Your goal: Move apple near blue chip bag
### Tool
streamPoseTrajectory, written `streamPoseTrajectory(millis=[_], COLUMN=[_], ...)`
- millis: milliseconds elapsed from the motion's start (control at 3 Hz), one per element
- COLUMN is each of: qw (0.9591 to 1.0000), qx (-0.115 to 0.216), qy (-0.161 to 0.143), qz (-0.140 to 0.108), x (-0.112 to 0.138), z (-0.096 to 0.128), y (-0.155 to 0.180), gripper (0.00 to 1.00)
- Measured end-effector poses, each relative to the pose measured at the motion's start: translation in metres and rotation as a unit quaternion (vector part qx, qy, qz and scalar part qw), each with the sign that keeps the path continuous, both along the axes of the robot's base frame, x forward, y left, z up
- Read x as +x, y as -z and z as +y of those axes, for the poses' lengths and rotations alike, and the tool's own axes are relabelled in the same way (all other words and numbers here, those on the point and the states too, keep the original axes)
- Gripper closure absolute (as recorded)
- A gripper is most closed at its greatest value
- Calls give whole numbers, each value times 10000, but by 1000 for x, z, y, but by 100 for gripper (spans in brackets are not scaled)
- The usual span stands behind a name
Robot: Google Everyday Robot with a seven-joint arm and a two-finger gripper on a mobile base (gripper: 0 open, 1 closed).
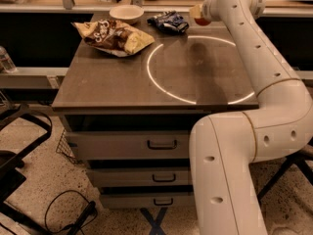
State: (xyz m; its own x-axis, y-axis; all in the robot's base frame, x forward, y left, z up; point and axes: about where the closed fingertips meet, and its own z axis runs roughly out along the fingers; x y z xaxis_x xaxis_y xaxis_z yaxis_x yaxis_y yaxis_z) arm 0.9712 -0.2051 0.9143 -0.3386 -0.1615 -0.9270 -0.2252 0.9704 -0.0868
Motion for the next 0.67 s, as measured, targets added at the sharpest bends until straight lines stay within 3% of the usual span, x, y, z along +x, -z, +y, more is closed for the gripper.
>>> streamPoseTrajectory(millis=[667], qw=[9996], qx=[121], qy=[75], qz=[243], x=[11], z=[3], y=[44], gripper=[98])
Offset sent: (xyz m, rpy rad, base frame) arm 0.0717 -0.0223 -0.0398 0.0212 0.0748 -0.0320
